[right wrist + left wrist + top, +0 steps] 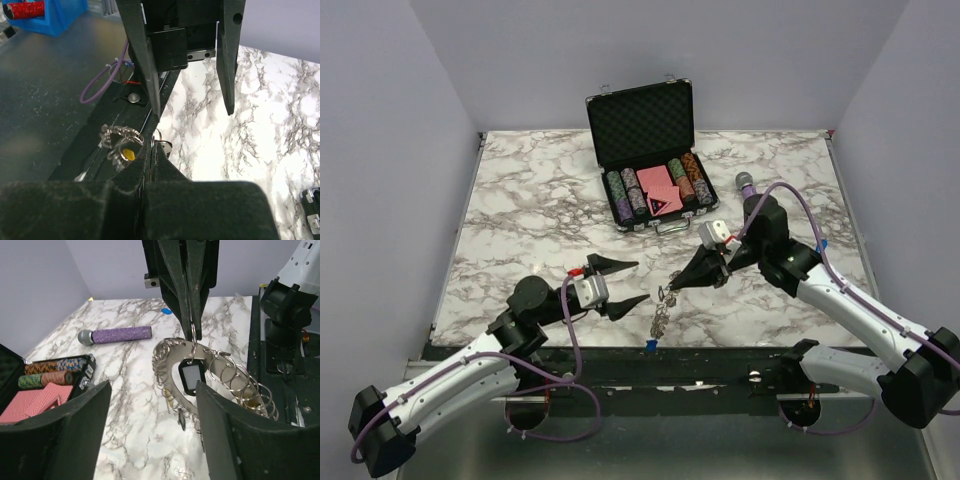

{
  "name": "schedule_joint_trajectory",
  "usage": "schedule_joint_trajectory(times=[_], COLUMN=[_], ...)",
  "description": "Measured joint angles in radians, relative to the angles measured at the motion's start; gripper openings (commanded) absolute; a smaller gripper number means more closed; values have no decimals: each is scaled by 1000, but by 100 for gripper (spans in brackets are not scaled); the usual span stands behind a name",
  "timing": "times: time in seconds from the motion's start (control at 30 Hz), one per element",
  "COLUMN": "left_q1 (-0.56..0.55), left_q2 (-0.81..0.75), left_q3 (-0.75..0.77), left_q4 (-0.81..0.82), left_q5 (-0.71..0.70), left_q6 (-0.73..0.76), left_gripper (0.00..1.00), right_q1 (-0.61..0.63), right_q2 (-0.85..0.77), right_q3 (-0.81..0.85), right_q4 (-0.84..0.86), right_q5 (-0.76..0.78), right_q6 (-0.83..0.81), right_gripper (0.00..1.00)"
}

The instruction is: Put the keys on the keyring

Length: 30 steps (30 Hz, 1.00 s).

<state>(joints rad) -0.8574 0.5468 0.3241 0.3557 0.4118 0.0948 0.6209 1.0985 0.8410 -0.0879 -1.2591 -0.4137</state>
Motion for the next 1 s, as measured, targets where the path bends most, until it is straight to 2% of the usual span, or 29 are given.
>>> schedule_joint_trajectory(times=[0.33, 0.67, 0.73, 1.0], left_q1=[0, 0, 0, 0], left_q2=[58, 130, 142, 160], left_q3=[16, 40, 46, 62], left_q4=[93, 138, 135, 135], left_q5=[104, 188, 196, 217], left_q6=[7, -33, -36, -39], left_gripper=[51, 44, 40, 39], right_q1=[0, 0, 0, 0], right_q2=[-16, -25, -26, -26], right_q3=[-20, -30, -31, -33], right_q4=[18, 35, 46, 75], right_q5=[-17, -30, -30, -30], right_q6=[-42, -41, -34, -6], right_gripper=[0, 0, 0, 0])
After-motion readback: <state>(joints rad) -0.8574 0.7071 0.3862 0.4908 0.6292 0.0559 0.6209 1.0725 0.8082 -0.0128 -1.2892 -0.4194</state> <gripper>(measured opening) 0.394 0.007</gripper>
